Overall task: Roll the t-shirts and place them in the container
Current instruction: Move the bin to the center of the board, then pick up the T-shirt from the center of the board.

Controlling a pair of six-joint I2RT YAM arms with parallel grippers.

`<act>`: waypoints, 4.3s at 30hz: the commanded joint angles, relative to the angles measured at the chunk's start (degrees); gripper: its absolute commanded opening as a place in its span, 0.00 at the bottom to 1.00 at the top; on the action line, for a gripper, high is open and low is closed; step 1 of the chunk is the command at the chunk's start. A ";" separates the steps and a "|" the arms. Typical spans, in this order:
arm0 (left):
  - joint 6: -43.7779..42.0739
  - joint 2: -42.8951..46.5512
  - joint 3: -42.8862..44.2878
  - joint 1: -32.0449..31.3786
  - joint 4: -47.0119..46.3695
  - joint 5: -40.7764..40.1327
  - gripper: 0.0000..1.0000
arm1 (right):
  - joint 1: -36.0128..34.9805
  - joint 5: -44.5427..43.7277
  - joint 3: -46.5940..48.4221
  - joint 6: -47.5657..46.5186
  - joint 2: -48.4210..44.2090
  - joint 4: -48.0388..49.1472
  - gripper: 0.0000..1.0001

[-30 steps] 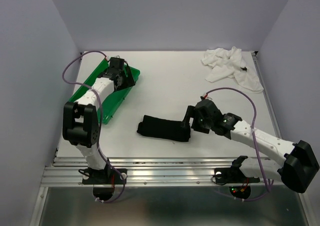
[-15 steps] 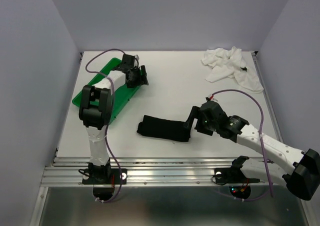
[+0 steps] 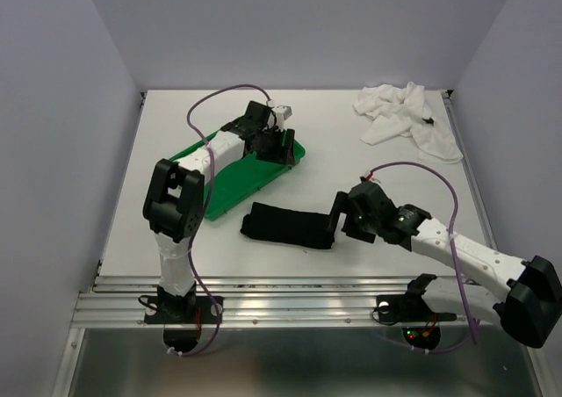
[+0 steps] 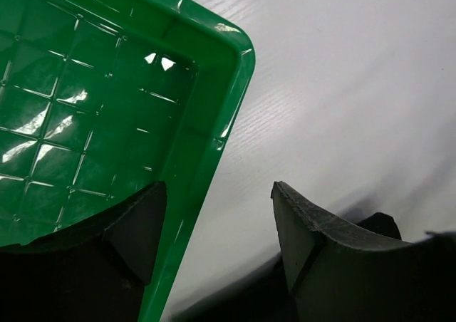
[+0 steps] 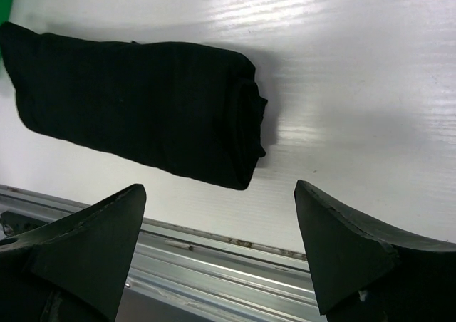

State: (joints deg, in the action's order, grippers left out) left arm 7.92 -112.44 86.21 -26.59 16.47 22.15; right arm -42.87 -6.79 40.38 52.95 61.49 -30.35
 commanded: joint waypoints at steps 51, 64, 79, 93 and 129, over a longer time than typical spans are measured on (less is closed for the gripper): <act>42.01 53.91 -55.36 -2.24 1.11 -10.38 0.99 | 5.69 10.83 -9.36 -8.65 11.01 18.92 0.08; 36.81 41.61 -55.19 -4.08 -4.86 -6.59 0.97 | 5.69 11.71 -8.74 -9.18 12.68 18.84 0.08; 38.83 43.96 -55.71 -4.88 -6.63 -13.62 0.88 | 5.69 11.80 -8.30 -9.36 12.86 18.31 0.08; 41.12 43.10 -59.06 -4.96 -13.30 -10.38 0.88 | 5.69 11.80 -7.42 -9.35 12.95 17.96 0.08; 36.20 36.94 -47.98 -8.74 -9.97 -12.48 0.00 | 10.09 14.08 -8.65 -8.04 10.05 15.04 0.84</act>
State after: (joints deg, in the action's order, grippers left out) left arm 46.39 -75.26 35.38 -35.20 6.24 10.24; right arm -32.99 5.26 33.30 43.40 71.11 -18.35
